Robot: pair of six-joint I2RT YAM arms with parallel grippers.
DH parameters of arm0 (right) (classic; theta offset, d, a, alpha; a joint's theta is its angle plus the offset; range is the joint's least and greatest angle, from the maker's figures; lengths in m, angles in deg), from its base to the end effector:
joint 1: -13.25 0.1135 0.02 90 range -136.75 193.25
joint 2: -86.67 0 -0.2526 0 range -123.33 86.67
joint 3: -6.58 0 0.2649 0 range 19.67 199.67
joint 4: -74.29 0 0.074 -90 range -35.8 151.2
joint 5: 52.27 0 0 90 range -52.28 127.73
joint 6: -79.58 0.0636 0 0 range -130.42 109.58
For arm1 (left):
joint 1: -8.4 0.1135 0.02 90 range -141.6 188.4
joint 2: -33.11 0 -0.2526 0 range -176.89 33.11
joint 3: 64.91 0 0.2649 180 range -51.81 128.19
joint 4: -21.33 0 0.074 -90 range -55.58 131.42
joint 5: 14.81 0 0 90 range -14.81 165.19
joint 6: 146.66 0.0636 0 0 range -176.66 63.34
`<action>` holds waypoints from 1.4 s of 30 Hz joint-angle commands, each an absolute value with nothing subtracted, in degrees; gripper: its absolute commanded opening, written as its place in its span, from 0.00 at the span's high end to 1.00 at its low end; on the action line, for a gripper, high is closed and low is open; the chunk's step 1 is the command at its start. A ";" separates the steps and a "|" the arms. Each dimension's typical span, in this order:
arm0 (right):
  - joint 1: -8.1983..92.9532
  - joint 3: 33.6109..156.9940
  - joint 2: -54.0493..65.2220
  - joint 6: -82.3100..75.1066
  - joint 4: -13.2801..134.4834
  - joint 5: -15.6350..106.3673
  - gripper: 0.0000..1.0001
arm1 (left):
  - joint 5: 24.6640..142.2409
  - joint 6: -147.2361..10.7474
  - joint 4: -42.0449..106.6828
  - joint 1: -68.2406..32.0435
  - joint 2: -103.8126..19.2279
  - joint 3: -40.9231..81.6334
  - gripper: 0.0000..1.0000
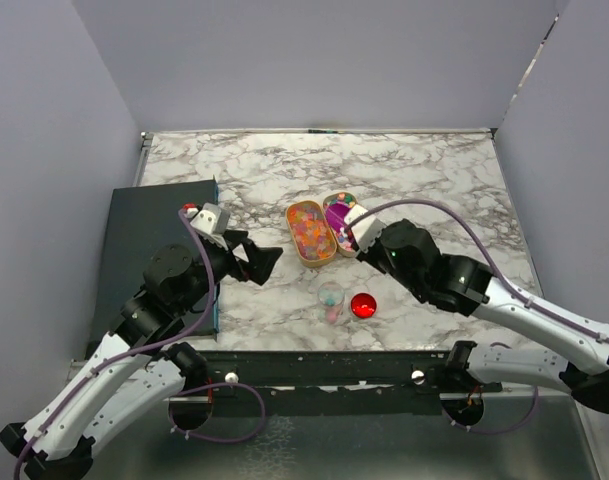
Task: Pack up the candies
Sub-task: Scoop the fake candies from the storage box.
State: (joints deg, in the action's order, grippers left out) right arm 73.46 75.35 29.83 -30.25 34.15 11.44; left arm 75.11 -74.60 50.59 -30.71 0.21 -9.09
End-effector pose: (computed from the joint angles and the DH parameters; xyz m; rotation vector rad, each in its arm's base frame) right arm 0.1519 0.2086 0.3178 -1.0663 1.7021 -0.0252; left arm 0.1464 -0.1189 0.3387 0.3181 1.7079 -0.7415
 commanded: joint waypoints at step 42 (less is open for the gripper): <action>47.82 113.74 -10.57 -4.31 -5.66 30.94 0.99 | 73.43 -74.00 54.90 -30.51 3.25 -9.24 0.01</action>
